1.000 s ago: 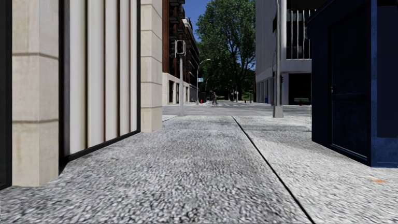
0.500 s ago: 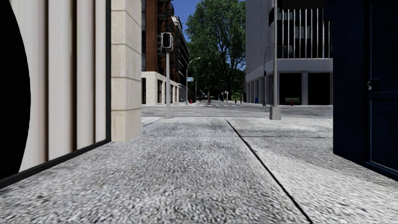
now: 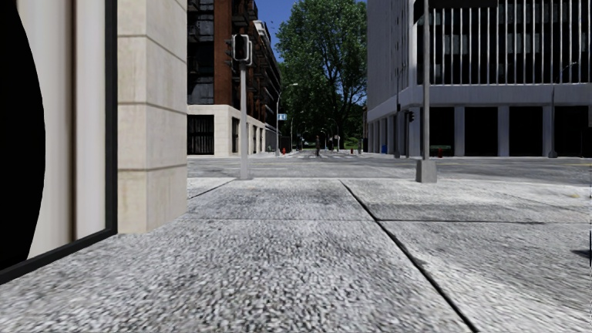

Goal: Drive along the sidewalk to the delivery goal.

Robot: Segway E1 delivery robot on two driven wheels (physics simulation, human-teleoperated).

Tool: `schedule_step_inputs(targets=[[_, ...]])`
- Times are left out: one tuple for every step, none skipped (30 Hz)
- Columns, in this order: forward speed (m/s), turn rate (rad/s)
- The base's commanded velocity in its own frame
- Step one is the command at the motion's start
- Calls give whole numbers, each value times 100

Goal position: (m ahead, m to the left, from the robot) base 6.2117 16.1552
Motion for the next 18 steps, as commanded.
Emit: schedule_step_inputs(targets=[[200, 0], [200, 0], [200, 0], [200, 0], [200, 0], [200, 0], [200, 0], [200, 0], [200, 0], [200, 0], [200, 0], [200, 0], [200, 0], [200, 0], [200, 0], [200, 0], [200, 0], [200, 0]])
